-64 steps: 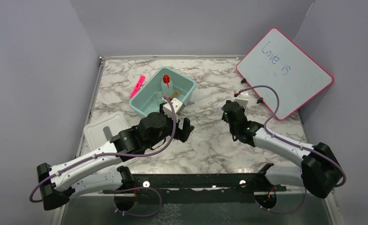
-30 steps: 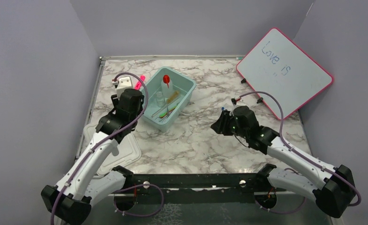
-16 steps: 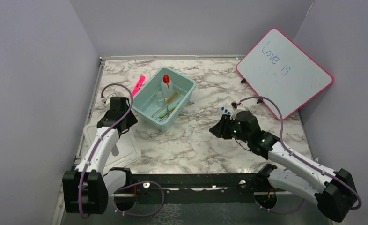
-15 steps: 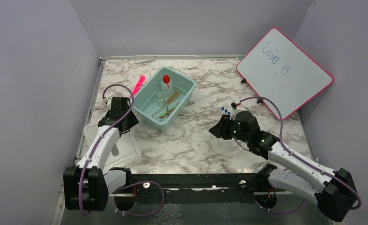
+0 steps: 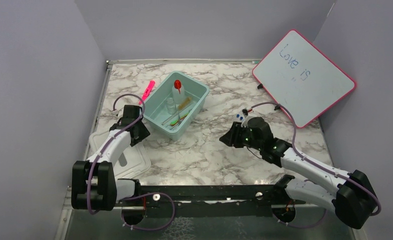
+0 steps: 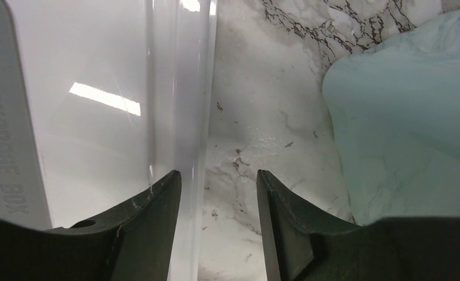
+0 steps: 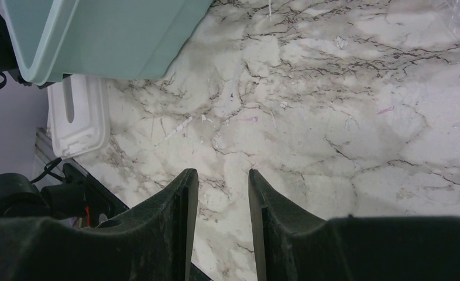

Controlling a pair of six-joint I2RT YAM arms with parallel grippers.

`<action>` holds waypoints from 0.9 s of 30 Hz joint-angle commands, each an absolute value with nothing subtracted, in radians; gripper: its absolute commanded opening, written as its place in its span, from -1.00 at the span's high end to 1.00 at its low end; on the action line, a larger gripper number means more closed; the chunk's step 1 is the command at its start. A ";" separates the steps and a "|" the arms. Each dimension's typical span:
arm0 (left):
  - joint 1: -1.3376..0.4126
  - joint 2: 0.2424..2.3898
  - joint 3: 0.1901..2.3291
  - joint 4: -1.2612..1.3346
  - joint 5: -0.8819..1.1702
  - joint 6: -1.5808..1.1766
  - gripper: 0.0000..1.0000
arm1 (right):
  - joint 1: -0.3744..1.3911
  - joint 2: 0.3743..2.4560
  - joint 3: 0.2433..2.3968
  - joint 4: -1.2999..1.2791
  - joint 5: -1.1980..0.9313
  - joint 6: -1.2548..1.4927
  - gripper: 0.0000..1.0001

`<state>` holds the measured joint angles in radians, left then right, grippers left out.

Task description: Organize the chemistry lab equipment

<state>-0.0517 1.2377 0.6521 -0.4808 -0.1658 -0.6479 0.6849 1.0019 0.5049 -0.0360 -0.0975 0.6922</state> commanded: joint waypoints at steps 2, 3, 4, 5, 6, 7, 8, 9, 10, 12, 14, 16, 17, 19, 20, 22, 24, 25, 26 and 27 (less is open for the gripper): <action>-0.046 1.203 0.650 -0.540 -0.254 -0.680 -0.20 | 0.680 1.032 0.506 0.029 -0.124 0.692 0.18; -0.046 1.187 0.650 -0.547 -0.272 -0.685 -0.24 | 0.680 1.035 0.507 0.031 -0.124 0.690 0.18; -0.046 1.171 0.647 -0.552 -0.295 -0.691 -0.27 | 0.680 1.039 0.507 0.034 -0.124 0.690 0.18; -0.046 1.158 0.643 -0.553 -0.310 -0.701 -0.30 | 0.680 1.042 0.505 0.040 -0.124 0.691 0.18; -0.046 1.148 0.637 -0.552 -0.313 -0.709 -0.31 | 0.680 1.045 0.504 0.045 -0.125 0.693 0.18; -0.045 1.147 0.628 -0.542 -0.297 -0.715 -0.31 | 0.680 1.050 0.504 0.049 -0.127 0.694 0.18; -0.046 1.155 0.620 -0.530 -0.280 -0.716 -0.28 | 0.680 1.054 0.505 0.052 -0.131 0.696 0.18; -0.045 1.166 0.614 -0.518 -0.262 -0.718 -0.22 | 0.680 1.058 0.505 0.055 -0.133 0.696 0.18; -0.045 1.181 0.609 -0.506 -0.244 -0.719 -0.16 | 0.680 1.062 0.506 0.056 -0.136 0.696 0.18; -0.045 1.207 0.597 -0.488 -0.219 -0.723 -0.04 | 0.680 1.064 0.508 0.056 -0.135 0.696 0.19; -0.045 1.219 0.584 -0.470 -0.203 -0.727 0.09 | 0.680 1.066 0.506 0.056 -0.131 0.696 0.19; -0.046 1.223 0.574 -0.459 -0.201 -0.730 0.18 | 0.680 1.068 0.505 0.061 -0.134 0.698 0.19; -0.046 1.224 0.572 -0.455 -0.199 -0.732 0.20 | 0.680 1.070 0.505 0.064 -0.138 0.699 0.20; -0.045 1.230 0.567 -0.450 -0.196 -0.735 0.21 | 0.680 1.076 0.505 0.071 -0.148 0.700 0.21; -0.045 1.233 0.561 -0.448 -0.197 -0.738 0.21 | 0.680 1.080 0.505 0.077 -0.154 0.697 0.22; -0.045 1.237 0.560 -0.444 -0.203 -0.741 0.26 | 0.680 1.095 0.507 0.079 -0.151 0.692 0.23; -0.045 1.230 0.575 -0.447 -0.209 -0.732 0.44 | 0.680 1.123 0.535 0.035 -0.124 0.695 0.23; -0.045 1.207 0.584 -0.451 -0.208 -0.728 0.55 | 0.681 1.135 0.547 0.016 -0.114 0.701 0.23; -0.045 1.183 0.592 -0.458 -0.209 -0.726 0.64 | 0.684 1.142 0.552 0.015 -0.113 0.702 0.23; -0.045 1.156 0.597 -0.467 -0.216 -0.726 0.73 | 0.689 1.144 0.553 0.022 -0.115 0.704 0.22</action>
<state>-0.0479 1.2144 0.5865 -0.4603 -0.2287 -0.7181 0.6849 1.1198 0.5117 0.0330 -0.1253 0.6926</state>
